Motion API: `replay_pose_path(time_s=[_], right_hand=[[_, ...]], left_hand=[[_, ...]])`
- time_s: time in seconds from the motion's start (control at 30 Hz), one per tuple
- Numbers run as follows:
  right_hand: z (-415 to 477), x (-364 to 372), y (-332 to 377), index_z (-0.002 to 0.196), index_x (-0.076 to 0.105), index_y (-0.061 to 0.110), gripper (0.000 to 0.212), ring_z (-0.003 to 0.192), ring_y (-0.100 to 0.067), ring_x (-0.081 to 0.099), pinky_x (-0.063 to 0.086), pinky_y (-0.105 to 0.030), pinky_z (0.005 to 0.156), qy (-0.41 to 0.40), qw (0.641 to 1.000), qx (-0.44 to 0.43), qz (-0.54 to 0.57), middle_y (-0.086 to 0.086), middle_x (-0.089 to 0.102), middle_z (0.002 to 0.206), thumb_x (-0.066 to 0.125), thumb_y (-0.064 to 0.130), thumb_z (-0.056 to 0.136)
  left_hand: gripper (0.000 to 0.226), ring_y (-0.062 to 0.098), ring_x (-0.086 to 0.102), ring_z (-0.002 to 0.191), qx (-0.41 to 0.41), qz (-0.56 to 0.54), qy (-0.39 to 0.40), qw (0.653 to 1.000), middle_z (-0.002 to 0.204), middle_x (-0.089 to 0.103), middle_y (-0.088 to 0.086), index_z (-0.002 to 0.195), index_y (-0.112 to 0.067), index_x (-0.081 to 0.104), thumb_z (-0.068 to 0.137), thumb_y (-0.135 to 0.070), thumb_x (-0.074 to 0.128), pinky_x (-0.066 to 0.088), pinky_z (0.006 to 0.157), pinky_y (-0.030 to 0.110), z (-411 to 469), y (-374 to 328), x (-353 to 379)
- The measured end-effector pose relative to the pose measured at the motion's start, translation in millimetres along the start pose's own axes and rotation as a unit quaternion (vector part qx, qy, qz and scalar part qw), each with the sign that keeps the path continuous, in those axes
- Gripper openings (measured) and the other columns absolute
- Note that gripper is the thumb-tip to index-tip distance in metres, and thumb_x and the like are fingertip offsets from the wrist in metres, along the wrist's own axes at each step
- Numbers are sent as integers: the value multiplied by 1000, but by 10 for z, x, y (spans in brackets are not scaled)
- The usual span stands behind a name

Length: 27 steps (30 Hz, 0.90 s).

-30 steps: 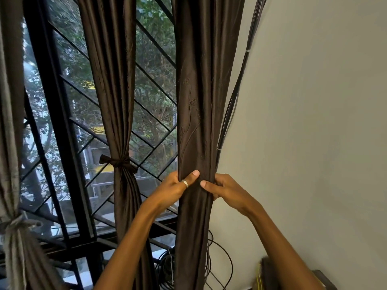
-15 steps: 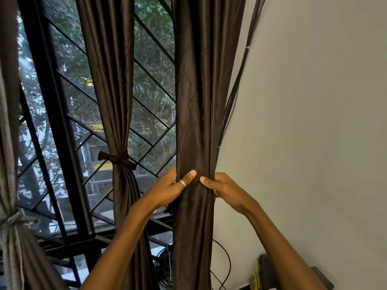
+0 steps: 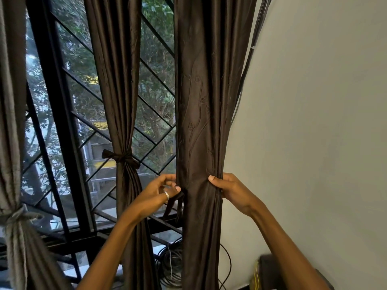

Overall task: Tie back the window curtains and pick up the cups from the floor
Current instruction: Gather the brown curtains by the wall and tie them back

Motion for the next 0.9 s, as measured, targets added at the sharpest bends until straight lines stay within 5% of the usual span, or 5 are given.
replay_pose_path(time_s=[0.33, 0.57, 0.67, 0.8, 0.9], right_hand=[[-26, 71, 30, 121, 68, 8, 44, 107, -19, 71, 56, -25, 84, 0, 1000, -8, 0, -6, 75, 115, 59, 38, 90], [-50, 145, 51, 122, 68, 9, 30, 106, -18, 72, 55, -22, 83, 11, 1000, -12, -19, -3, 76, 113, 52, 25, 101], [-74, 151, 79, 130, 61, 13, 31, 109, -16, 71, 56, -23, 85, 8, 999, -21, -28, -2, 73, 119, 51, 23, 103], [-82, 119, 94, 145, 46, 24, 44, 118, -7, 64, 53, -28, 100, -15, 995, -46, -88, 5, 64, 133, 54, 29, 102], [-73, 139, 137, 139, 48, 36, 37, 116, 4, 61, 51, -21, 101, -29, 985, -66, -154, 19, 62, 128, 55, 31, 102]], left_hand=[[23, 24, 61, 68, -6, 13, -120, 993, 87, 59, 4, 99, -18, 57, 86, -17, 76, 55, 64, 40, 68, 114, -82], [41, 4, 64, 73, 25, -2, -10, 1000, 92, 72, 4, 115, -15, 67, 93, 13, 46, 49, 63, 17, 146, -150, 327], [35, 7, 71, 82, 5, -93, 31, 995, 96, 75, 1, 120, -10, 67, 99, 3, 41, 56, 72, 20, 142, -223, 482], [42, 4, 61, 57, -35, -221, 25, 974, 78, 68, 1, 110, -5, 64, 86, -35, 45, 45, 50, 17, 153, -151, 545], [51, 7, 71, 85, -28, -211, 49, 976, 104, 75, -1, 131, -14, 60, 98, -51, 47, 52, 54, 21, 171, -126, 562]])
Point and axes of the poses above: each hand's wrist, its own z-axis towards the middle knuckle, its own x-axis out of the palm, y = z × x, the point moved 7 cm from there along z, towards the middle knuckle
